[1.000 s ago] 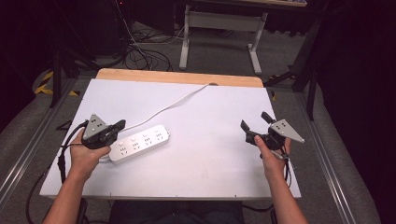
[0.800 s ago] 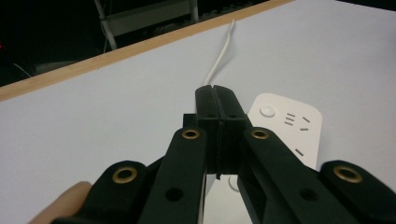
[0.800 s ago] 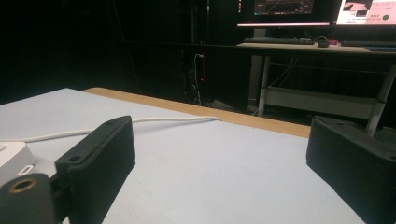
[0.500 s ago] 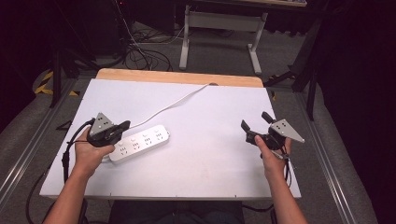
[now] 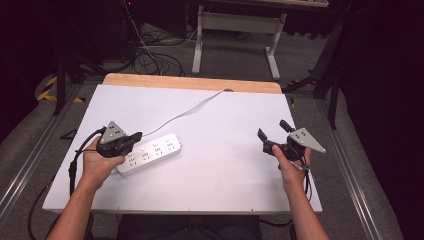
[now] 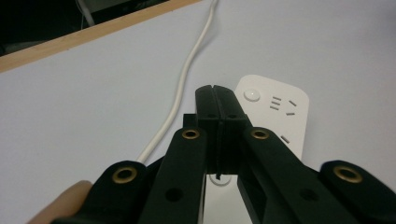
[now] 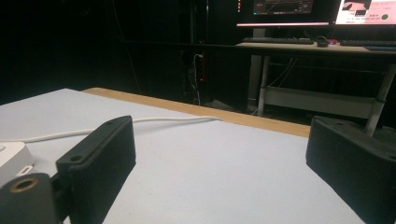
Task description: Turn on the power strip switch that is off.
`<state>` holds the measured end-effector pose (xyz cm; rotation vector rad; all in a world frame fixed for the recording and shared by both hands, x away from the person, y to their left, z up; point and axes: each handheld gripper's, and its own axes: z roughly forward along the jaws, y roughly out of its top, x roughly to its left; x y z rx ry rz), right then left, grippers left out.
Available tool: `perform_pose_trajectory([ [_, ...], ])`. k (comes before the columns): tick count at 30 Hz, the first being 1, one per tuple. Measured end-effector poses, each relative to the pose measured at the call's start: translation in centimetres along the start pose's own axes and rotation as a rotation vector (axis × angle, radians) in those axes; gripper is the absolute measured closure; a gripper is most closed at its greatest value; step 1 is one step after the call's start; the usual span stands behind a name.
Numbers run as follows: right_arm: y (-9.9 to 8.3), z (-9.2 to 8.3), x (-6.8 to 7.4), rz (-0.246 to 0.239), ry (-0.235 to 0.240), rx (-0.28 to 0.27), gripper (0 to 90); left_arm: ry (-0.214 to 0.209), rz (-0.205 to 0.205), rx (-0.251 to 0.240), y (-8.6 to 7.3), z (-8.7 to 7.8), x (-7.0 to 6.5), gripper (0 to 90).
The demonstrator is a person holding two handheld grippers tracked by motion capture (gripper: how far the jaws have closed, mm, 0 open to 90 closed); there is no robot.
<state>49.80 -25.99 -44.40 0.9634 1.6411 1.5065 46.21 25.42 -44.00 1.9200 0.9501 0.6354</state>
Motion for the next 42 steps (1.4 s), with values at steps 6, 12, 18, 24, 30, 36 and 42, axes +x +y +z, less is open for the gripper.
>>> perform_pose_trajectory([
  [6,0.0,0.0,0.1,0.000,0.003,-0.003,8.8,-0.004,0.026,0.023,0.6,1.0,-0.3,90.0],
  [12,0.0,-0.1,0.0,0.004,-0.003,-0.003,8.8,-0.020,0.028,0.054,0.8,1.8,-0.4,90.0],
  [18,0.0,0.0,0.1,0.006,-0.001,-0.004,8.8,-0.021,0.040,0.073,0.8,2.1,-0.4,90.0],
  [24,0.0,0.1,0.3,0.000,0.002,-0.004,8.8,-0.039,0.046,0.111,0.9,3.5,-0.6,90.0],
  [30,0.0,0.0,0.2,0.003,-0.001,-0.002,8.8,-0.051,0.052,0.144,0.8,4.2,-0.6,90.0],
  [36,0.0,-0.1,0.2,0.003,-0.004,-0.001,8.8,-0.060,0.061,0.161,0.7,4.5,-0.7,90.0],
  [42,0.0,0.0,0.3,-0.002,0.000,-0.004,8.8,-0.067,0.069,0.177,0.7,4.8,-1.1,90.0],
])
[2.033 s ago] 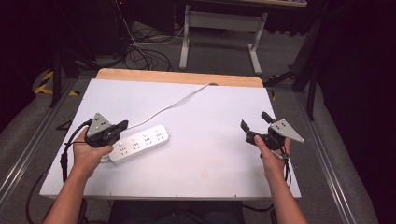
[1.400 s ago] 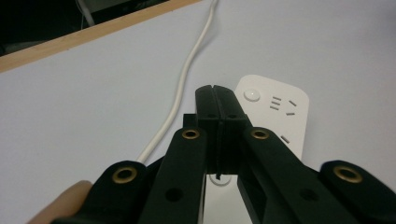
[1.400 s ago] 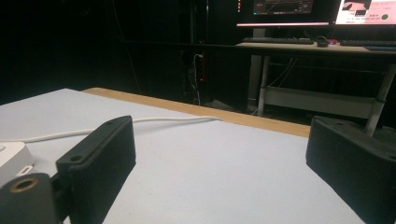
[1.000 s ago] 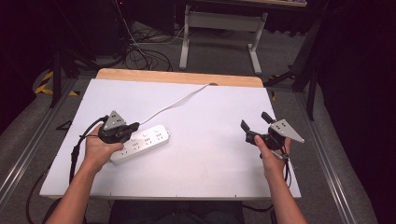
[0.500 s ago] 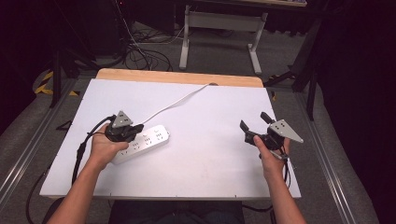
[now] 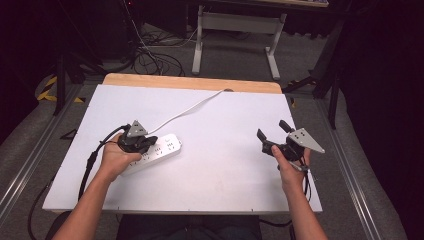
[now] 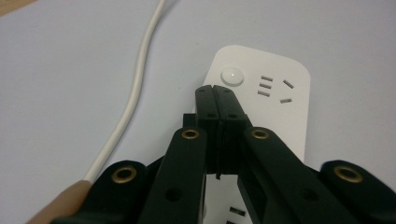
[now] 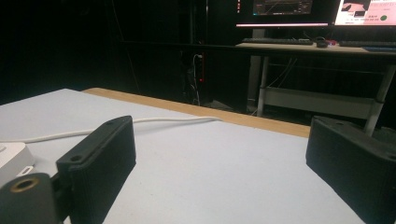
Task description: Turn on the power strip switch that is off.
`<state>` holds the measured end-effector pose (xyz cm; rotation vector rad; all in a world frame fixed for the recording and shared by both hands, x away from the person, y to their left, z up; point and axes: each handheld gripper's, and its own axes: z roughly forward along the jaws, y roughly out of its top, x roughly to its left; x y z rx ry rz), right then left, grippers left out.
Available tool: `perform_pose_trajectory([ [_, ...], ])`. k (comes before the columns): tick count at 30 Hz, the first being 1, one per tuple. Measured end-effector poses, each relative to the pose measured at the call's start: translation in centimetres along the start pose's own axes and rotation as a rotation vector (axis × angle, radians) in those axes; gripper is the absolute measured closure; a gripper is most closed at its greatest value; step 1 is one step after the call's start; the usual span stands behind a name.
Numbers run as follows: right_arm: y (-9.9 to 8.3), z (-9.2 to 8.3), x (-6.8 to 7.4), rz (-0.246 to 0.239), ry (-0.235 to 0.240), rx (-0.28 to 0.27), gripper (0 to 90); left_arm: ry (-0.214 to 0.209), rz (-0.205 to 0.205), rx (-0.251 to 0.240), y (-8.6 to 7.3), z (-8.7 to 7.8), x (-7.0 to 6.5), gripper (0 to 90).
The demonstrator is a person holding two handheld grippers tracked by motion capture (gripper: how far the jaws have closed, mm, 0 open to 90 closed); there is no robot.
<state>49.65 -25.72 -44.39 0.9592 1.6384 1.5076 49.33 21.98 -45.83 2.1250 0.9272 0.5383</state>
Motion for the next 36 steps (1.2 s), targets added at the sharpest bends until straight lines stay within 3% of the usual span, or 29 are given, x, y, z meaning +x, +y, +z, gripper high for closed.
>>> perform_pose_trajectory([
  [11,0.08,-0.18,-0.06,0.000,-0.007,-0.004,8.8,0.015,0.001,0.036,-0.08,0.48,-0.13,90.0],
  [15,0.11,-0.22,-0.09,0.004,-0.008,-0.008,8.9,0.014,-0.008,0.038,-0.05,0.52,-0.20,90.0],
  [21,0.12,-0.23,-0.08,0.005,-0.009,-0.009,8.9,-0.009,-0.060,0.046,0.01,0.69,-0.18,90.0],
  [27,0.13,-0.27,-0.05,0.003,-0.012,-0.011,8.9,-0.002,-0.041,0.062,0.38,1.00,-0.60,90.0],
  [36,0.16,-0.42,-0.11,0.008,-0.010,-0.012,8.8,-0.004,-0.075,0.080,0.55,0.91,-0.39,90.0],
])
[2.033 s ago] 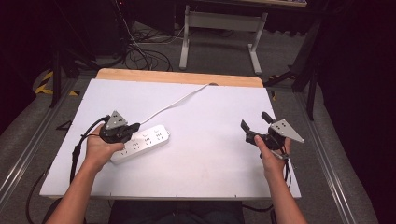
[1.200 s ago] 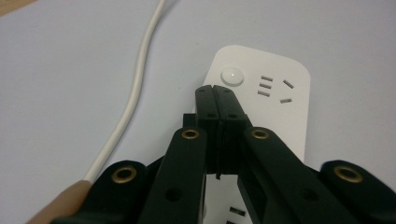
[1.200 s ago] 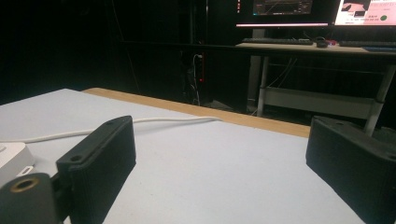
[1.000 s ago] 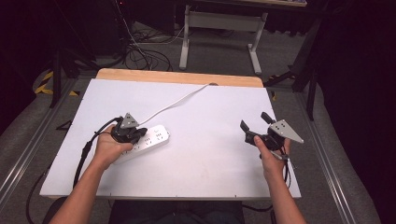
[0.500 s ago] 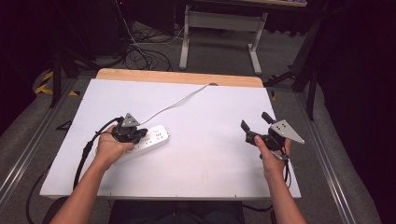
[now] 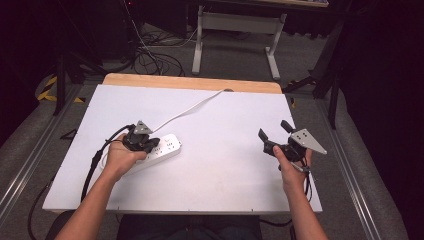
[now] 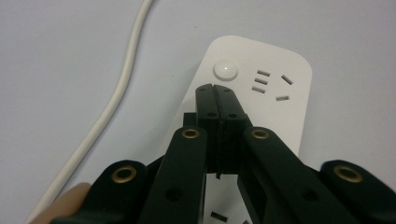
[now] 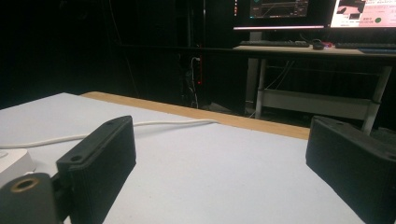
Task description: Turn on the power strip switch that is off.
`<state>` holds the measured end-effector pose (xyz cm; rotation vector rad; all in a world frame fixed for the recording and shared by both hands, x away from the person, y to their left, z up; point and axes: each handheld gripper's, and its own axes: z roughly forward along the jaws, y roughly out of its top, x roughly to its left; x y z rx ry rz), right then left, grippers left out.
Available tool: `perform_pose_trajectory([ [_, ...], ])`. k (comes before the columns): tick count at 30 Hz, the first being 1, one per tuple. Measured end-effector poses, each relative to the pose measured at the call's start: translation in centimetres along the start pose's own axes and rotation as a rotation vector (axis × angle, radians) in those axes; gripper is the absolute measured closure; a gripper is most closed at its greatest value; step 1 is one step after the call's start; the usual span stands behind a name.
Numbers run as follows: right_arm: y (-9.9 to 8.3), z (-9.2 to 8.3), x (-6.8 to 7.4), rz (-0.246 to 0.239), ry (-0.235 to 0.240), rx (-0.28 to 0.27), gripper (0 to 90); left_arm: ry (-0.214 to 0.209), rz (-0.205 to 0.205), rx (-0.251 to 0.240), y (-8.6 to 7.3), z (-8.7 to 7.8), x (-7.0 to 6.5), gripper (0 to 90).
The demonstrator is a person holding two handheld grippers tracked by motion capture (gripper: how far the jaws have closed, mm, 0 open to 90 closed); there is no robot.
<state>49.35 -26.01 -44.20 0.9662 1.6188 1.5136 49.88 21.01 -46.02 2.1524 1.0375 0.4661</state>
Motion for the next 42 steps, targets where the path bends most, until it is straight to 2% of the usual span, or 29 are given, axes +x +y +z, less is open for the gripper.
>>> perform_pose_trajectory([
  [3,0.0,0.0,0.0,0.002,-0.001,0.002,8.9,0.006,-0.012,-0.001,0.0,0.0,0.1,90.0],
  [5,0.0,0.1,0.1,0.001,-0.002,0.003,8.8,0.031,-0.020,0.000,-0.1,-0.1,0.3,90.0],
  [6,0.0,0.1,0.1,0.001,-0.002,0.003,8.8,0.037,-0.012,-0.005,-0.1,-0.2,0.5,90.0],
  [9,0.0,0.1,0.1,0.001,-0.002,0.002,8.8,0.027,-0.013,0.005,-0.2,-0.2,0.4,90.0],
  [14,0.0,0.0,0.1,0.003,0.000,0.000,8.9,0.038,-0.022,0.005,-0.2,-0.1,0.2,90.0],
  [19,0.0,0.0,0.0,-0.003,-0.003,-0.004,9.0,0.051,-0.010,0.016,-0.1,0.0,0.0,90.0],
  [20,0.0,0.0,0.0,-0.005,-0.004,-0.007,9.0,0.068,0.014,0.030,0.1,0.0,-0.2,90.0],
  [22,0.1,0.0,0.0,-0.001,-0.004,-0.006,9.0,0.073,0.013,0.030,0.1,0.1,-0.3,90.0],
  [24,0.1,-0.1,0.1,0.001,-0.004,-0.008,9.1,0.054,0.008,0.021,0.2,0.4,-0.4,90.0],
  [27,0.2,-0.2,0.1,0.000,-0.004,-0.012,9.1,0.077,0.032,0.045,0.5,0.5,-0.9,90.0],
  [34,0.2,-0.4,0.0,-0.002,-0.005,-0.013,9.1,0.049,-0.004,0.034,0.4,0.4,-0.5,90.0],
  [42,0.3,-0.6,0.3,-0.010,-0.006,-0.016,9.2,0.047,-0.006,0.033,0.3,0.4,-0.4,90.0],
])
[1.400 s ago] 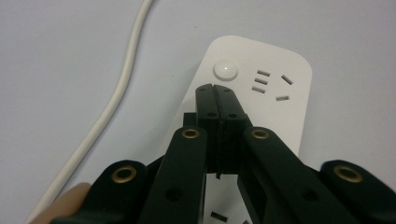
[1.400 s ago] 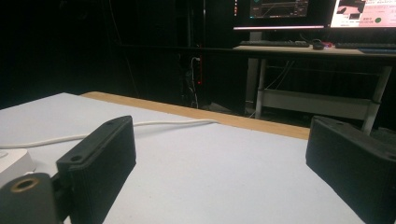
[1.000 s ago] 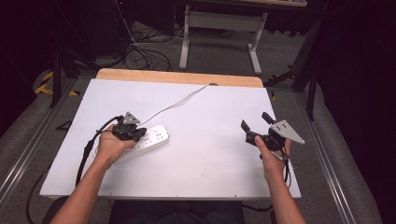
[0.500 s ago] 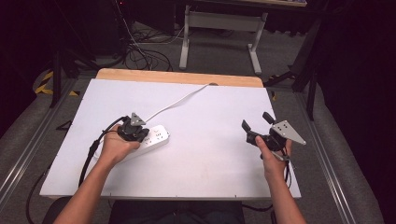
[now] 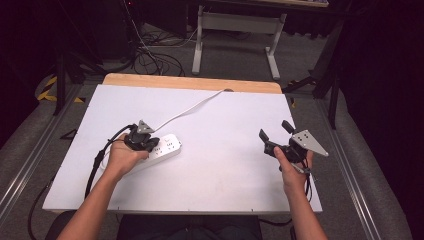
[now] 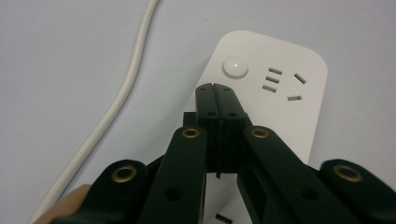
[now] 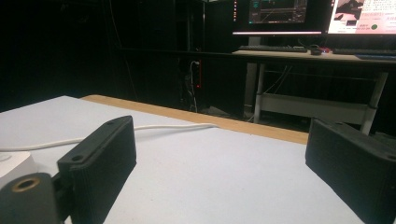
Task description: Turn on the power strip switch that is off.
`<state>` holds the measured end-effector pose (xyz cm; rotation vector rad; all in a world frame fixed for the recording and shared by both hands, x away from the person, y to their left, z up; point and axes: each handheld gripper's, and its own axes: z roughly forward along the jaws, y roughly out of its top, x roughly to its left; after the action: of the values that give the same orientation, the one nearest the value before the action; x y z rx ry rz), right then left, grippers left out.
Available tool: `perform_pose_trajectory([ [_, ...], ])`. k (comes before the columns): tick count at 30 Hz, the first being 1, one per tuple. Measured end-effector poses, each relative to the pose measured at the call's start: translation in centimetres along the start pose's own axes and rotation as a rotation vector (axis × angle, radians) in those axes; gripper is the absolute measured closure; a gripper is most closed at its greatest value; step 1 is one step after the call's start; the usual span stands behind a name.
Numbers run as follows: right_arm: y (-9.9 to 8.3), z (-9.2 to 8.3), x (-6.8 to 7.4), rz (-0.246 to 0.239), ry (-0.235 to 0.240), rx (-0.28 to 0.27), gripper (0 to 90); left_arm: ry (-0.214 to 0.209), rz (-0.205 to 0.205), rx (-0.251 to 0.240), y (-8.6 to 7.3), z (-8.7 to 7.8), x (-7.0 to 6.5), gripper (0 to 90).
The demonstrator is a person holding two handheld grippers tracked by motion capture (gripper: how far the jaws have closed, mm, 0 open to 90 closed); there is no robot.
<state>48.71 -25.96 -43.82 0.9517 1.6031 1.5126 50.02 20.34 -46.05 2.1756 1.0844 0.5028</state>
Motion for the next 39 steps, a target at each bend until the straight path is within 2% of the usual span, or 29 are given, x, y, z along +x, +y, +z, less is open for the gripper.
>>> perform_pose_trajectory([
  [11,-0.04,0.07,-0.02,-0.001,0.003,0.004,9.1,-0.005,-0.008,0.004,0.08,-0.01,0.07,90.0],
  [17,-0.09,0.20,0.00,-0.001,0.007,0.008,9.2,0.036,0.030,0.018,0.33,0.02,-0.50,90.0],
  [23,-0.10,0.22,0.03,-0.001,0.007,0.008,9.2,0.017,0.017,0.017,0.26,-0.05,-0.29,90.0],
  [31,-0.15,0.34,0.04,0.001,0.010,0.011,9.2,0.030,0.016,0.010,0.26,-0.21,-0.33,90.0],
  [35,-0.19,0.44,0.05,-0.005,0.010,0.012,9.2,0.018,0.002,0.013,0.27,-0.29,-0.24,90.0],
  [39,-0.20,0.47,0.05,-0.004,0.013,0.012,9.2,0.026,-0.003,0.014,0.27,-0.36,-0.15,90.0],
])
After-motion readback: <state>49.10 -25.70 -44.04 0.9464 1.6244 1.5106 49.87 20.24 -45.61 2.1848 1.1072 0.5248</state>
